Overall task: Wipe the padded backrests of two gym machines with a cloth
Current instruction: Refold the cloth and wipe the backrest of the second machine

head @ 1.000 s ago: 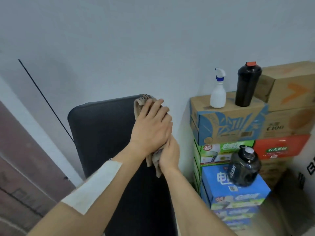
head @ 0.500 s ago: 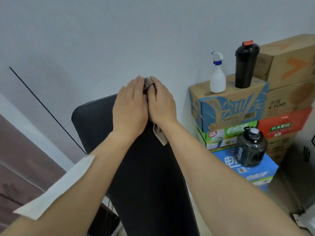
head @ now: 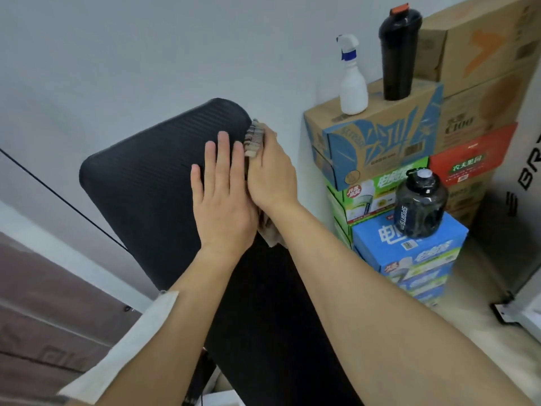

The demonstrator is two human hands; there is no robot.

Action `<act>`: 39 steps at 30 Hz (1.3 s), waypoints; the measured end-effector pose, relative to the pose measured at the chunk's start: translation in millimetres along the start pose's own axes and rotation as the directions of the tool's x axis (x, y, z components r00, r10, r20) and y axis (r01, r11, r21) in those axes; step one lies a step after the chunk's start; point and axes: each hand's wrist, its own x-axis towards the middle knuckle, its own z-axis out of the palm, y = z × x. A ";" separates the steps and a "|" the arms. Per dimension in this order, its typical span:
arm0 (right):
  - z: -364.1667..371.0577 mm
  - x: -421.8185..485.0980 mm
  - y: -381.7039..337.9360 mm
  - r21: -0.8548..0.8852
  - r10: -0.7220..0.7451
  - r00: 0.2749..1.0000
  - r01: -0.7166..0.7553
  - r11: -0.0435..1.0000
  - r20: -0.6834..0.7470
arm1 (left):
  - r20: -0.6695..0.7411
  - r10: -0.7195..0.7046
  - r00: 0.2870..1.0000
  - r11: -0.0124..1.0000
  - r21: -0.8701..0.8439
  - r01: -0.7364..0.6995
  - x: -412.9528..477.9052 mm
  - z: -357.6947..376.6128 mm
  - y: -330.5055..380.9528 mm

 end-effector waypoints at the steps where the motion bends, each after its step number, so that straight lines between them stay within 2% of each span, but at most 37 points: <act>1: 0.7 -1.1 3.3 0.006 -0.030 1.000 0.030 1.000 0.001 | -0.003 -0.012 1.000 1.000 0.002 0.012 -1.9 1.7 2.7; 4: 3.9 -37.9 45.9 -0.037 -0.017 1.000 0.017 0.999 -0.018 | 0.042 0.048 0.998 0.999 0.022 -0.049 -41.5 15.5 10.0; 8: 5.2 -133.1 137.4 -0.020 0.265 0.961 -0.267 0.963 -0.076 | 0.188 0.255 0.948 0.966 -0.007 -0.258 -128.1 33.3 18.3; 11: 3.8 -166.8 160.5 -0.027 0.471 0.879 -0.474 0.880 -0.079 | 0.223 0.287 0.932 0.957 -0.016 -0.291 -145.3 35.6 22.1; 13: 4.4 -142.7 135.1 0.029 0.436 0.895 -0.436 0.900 -0.096 | 0.188 0.309 0.932 0.949 0.011 -0.316 -128.9 31.6 23.3; 15: 3.3 -104.0 95.3 0.101 0.286 0.951 -0.276 0.956 -0.113 | 0.123 0.257 0.959 0.963 0.044 -0.264 -101.5 23.8 23.7; 17: 4.7 -77.9 69.8 0.094 0.104 0.989 -0.094 0.991 -0.108 | 0.044 0.150 0.988 0.988 0.038 -0.152 -81.2 16.9 23.5; 19: 6.7 -80.3 82.0 0.037 -0.026 0.993 0.030 0.999 -0.112 | 0.032 0.164 0.986 0.986 0.009 -0.165 -87.0 18.0 23.3; 21: 7.2 -108.8 122.0 -0.022 0.003 0.995 -0.006 1.000 -0.104 | 0.078 0.262 0.962 0.965 -0.016 -0.261 -119.7 28.8 24.9; 23: 6.6 -156.7 168.6 -0.071 0.153 0.981 -0.162 0.984 -0.117 | 0.161 0.357 0.920 0.934 -0.031 -0.356 -166.7 44.1 29.0; 26: -3.8 -231.4 230.2 -0.050 0.478 0.873 -0.484 0.874 -0.096 | 0.271 0.479 0.835 0.874 -0.058 -0.482 -228.6 67.3 36.9; 28: -8.6 -253.7 249.0 -0.009 0.589 0.803 -0.592 0.806 -0.091 | 0.295 0.526 0.798 0.844 -0.062 -0.533 -248.4 75.3 41.5; 30: -9.7 -242.0 240.8 0.046 0.595 0.801 -0.593 0.804 -0.067 | 0.291 0.553 0.781 0.825 -0.057 -0.562 -249.4 77.7 45.5; 31: -9.4 -227.2 228.9 0.073 0.555 0.830 -0.551 0.831 -0.052 | 0.273 0.553 0.787 0.825 -0.044 -0.564 -243.3 77.7 47.6; 34: -7.2 -184.7 191.8 0.164 0.359 0.933 -0.349 0.923 -0.030 | 0.169 0.441 0.882 0.896 -0.017 -0.444 -220.9 77.0 57.6; 36: -8.4 -183.4 196.2 0.193 0.270 0.963 -0.262 0.945 -0.015 | 0.145 0.391 0.909 0.920 -0.036 -0.390 -226.3 82.3 64.3; 37: -10.6 -195.4 209.1 0.170 0.263 0.965 -0.257 0.951 -0.017 | 0.164 0.400 0.902 0.916 -0.050 -0.397 -238.6 85.8 67.5; 39: -12.7 -237.6 253.4 0.069 0.342 0.940 -0.339 0.938 -0.024 | 0.212 0.480 0.851 0.875 -0.046 -0.482 -278.9 98.1 74.4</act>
